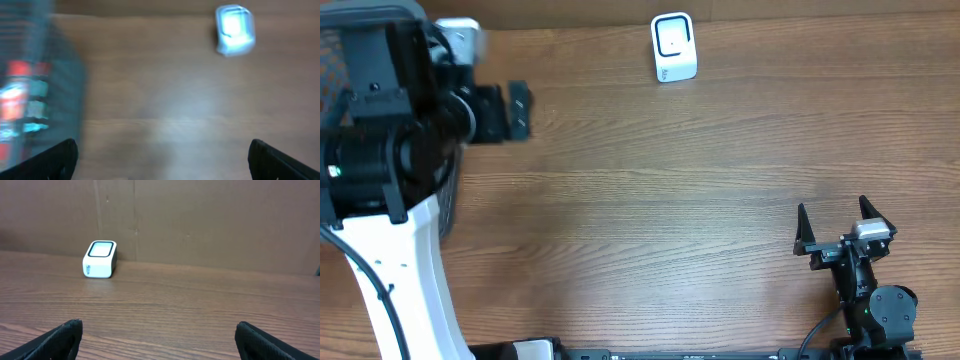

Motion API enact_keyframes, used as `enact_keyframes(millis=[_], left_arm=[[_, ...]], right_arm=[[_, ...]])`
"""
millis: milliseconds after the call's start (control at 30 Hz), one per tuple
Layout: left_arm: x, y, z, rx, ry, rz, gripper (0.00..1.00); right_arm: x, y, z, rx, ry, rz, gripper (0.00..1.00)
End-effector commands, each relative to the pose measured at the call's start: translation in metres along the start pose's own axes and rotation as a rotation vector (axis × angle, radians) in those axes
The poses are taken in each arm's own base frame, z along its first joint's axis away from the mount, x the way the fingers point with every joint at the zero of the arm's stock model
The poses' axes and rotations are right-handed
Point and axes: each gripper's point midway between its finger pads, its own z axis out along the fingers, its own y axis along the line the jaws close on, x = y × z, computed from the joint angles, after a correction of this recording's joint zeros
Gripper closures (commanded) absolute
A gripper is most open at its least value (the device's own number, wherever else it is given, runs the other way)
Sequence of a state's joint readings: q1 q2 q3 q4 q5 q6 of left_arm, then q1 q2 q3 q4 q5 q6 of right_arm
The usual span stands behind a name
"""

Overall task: Scan the item barcode
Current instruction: 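Reach the left gripper into the grey basket toward the snacks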

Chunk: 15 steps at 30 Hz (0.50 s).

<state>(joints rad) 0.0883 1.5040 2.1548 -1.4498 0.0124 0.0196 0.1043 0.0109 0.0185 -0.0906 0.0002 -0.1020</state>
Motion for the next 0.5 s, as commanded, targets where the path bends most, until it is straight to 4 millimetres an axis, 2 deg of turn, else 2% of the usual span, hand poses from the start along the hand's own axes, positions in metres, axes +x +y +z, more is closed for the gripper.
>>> enact_keyframes(millis=[0, 100, 233, 333, 467], left_arm=[[-0.017, 0.066, -0.018, -0.284, -0.088, -0.112, 0.01], [-0.027, 0.11, -0.024, -0.389, -0.147, -0.194, 0.0], [-0.025, 0.157, -0.025, -0.465, -0.162, -0.285, 0.0], [-0.016, 0.185, -0.013, -0.455, -0.131, -0.347, 0.0], [0.003, 0.215, 0.015, -0.416, -0.056, -0.424, 0.0]], right_arm=[[0.002, -0.001, 0.0, 0.003, -0.004, 0.0, 0.0], [0.002, -0.001, 0.0, 0.003, -0.004, 0.0, 0.0], [0.002, -0.001, 0.0, 0.003, -0.004, 0.0, 0.0], [0.002, -0.001, 0.0, 0.003, -0.004, 0.0, 0.0], [0.002, -0.001, 0.0, 0.003, -0.004, 0.0, 0.0]])
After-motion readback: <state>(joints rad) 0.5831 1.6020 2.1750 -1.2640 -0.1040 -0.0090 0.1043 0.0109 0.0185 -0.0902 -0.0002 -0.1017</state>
